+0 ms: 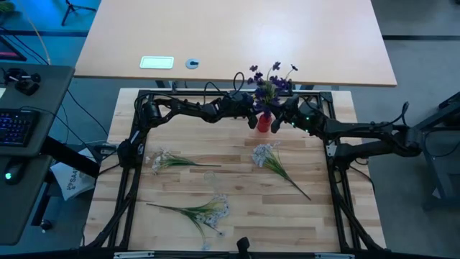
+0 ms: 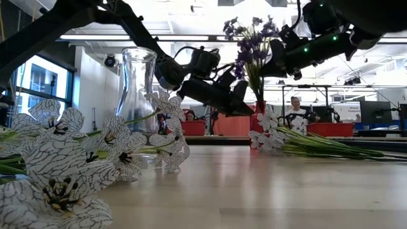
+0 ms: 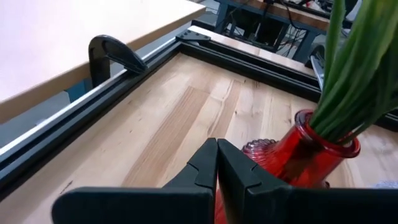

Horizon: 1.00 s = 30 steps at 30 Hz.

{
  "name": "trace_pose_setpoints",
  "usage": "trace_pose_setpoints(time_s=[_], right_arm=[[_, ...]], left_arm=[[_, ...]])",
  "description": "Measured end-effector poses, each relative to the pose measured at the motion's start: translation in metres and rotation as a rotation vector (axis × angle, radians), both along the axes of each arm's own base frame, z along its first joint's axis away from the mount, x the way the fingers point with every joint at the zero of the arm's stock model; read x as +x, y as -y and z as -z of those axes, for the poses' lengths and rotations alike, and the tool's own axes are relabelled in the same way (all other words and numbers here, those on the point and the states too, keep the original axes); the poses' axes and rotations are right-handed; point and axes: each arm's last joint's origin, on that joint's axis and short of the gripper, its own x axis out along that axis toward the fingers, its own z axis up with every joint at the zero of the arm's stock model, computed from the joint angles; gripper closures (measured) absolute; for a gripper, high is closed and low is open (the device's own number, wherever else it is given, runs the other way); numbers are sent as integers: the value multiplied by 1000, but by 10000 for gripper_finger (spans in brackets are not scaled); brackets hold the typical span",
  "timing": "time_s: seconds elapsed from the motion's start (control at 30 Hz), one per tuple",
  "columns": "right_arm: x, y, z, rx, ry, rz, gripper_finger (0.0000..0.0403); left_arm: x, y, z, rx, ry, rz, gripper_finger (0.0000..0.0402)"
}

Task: Sort flowers into vase by color
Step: Put the violet flowers into the red vase

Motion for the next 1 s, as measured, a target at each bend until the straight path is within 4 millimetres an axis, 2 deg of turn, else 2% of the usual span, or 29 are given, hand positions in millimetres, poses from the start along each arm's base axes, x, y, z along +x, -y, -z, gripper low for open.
trace_pose_setpoints(time_s=[0.5, 1.0], right_arm=[[-7, -3, 23, 54, -126, 11, 403], [-9, -4, 30, 84, -174, 11, 403]], left_arm=[[-1, -6, -3, -27, 41, -25, 401], [-1, -6, -3, -25, 42, -29, 401]])
